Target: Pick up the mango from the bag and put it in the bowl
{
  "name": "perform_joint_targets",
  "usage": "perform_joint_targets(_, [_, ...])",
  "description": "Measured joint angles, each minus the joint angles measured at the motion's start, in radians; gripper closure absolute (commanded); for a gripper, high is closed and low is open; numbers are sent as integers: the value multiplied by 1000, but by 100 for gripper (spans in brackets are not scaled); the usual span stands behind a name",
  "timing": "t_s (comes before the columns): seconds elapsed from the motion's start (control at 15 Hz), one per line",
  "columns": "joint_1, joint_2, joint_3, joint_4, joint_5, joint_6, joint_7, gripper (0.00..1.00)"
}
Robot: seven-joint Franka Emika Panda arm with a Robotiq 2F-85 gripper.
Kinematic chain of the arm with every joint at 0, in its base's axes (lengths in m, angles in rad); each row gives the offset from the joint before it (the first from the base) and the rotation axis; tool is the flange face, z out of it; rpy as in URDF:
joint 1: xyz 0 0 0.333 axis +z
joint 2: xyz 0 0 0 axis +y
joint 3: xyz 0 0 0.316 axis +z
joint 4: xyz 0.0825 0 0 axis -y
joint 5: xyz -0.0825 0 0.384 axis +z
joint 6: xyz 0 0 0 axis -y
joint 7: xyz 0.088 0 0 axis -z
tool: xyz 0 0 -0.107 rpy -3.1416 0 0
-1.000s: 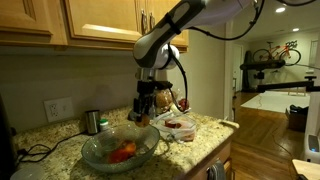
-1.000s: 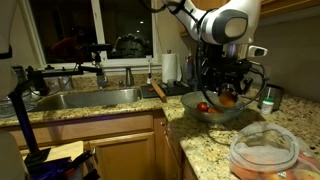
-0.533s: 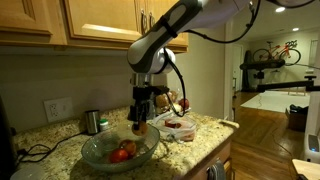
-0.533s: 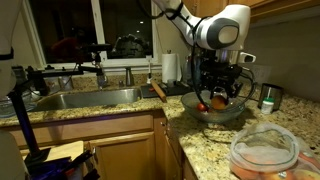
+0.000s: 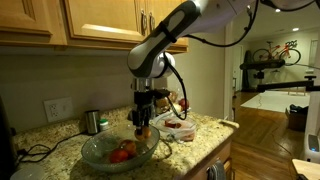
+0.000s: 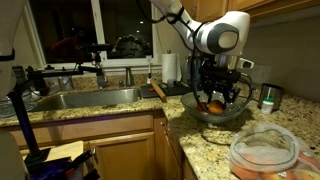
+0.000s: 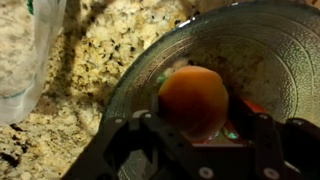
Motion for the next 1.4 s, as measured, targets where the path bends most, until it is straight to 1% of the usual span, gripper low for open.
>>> perform_joint_targets(0.87, [0,29,0,8,-6,-22,0,56])
perform_joint_targets(0.93, [0,32,0,8,-6,-22,0,44])
perform_joint_targets(1.0, [0,34,0,9,-6,-23,0,8])
perform_joint_targets(1.07, [0,37,0,10,-6,-24,0,8])
perform_joint_targets(1.27, [0,46,0,21,-6,-29,0,0])
perform_joint_targets(1.4, [-1,47,0,32,-6,-32,0,0])
